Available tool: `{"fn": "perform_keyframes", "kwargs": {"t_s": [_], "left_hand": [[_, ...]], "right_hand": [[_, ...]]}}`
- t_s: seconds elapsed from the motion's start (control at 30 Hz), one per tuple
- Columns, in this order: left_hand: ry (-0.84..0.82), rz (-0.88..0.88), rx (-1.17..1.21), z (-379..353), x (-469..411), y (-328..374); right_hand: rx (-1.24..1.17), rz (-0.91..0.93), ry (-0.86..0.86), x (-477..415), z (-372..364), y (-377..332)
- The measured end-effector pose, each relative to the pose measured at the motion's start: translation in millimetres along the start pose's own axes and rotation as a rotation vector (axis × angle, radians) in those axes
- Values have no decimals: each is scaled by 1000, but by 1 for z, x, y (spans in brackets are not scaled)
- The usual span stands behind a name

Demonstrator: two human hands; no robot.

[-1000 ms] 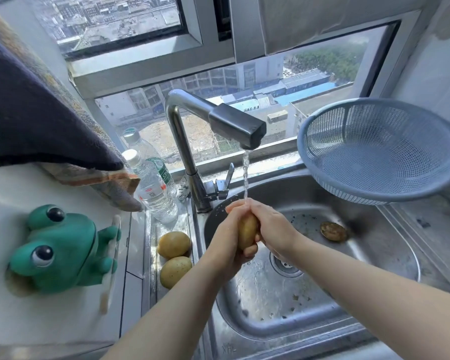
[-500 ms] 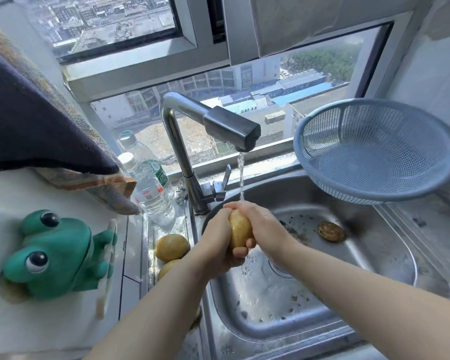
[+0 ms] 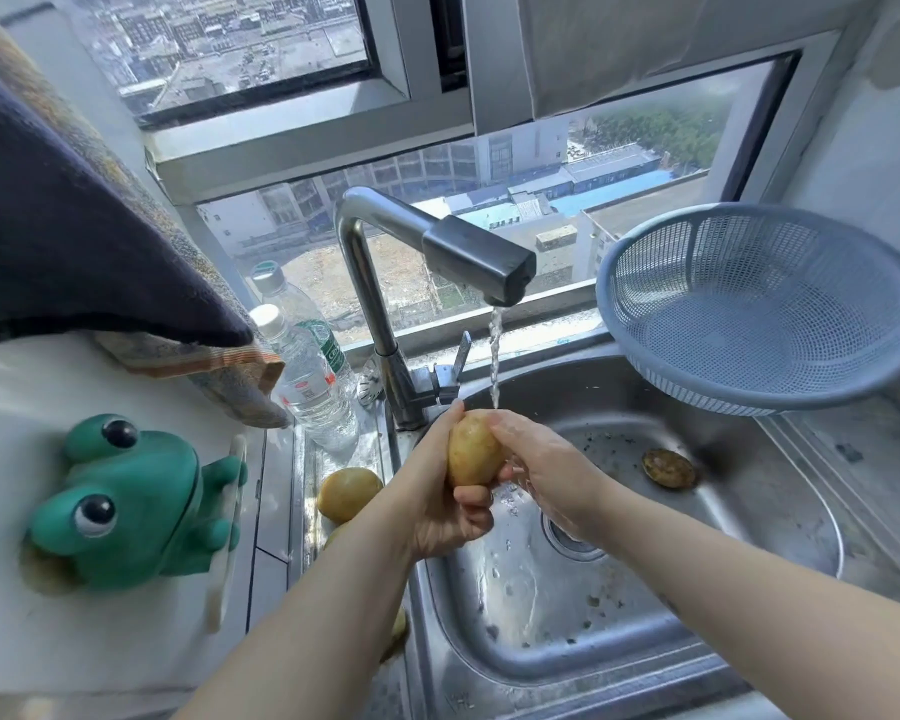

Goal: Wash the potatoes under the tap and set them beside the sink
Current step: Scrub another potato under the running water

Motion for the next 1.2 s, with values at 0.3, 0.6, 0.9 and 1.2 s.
{"fn": "perform_keyframes", "kwargs": {"t_s": [0.3,0.6,0.9,1.2], "left_hand": [[5,-399,-124,-9,8,14],[204,-406,-181,2,5,26],[52,-422,-94,-18,9,16],[216,-896,-588,-16,27,25]], "right_hand": [[-90,-86,133,-10,11,4],[161,55,-71,-12,16,-10],[72,52,37,-17,29,-15],[362,110,179,-20,23,-24]]}}
Point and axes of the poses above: each hand's wrist, its own x-axis away from the middle knuckle, its own z-axis out of the back of the hand, y = z × x, the point moved 7 cm from there along -x, towards the middle knuckle, and after that the axes turned 10 degrees about y, right-handed, at the moved point
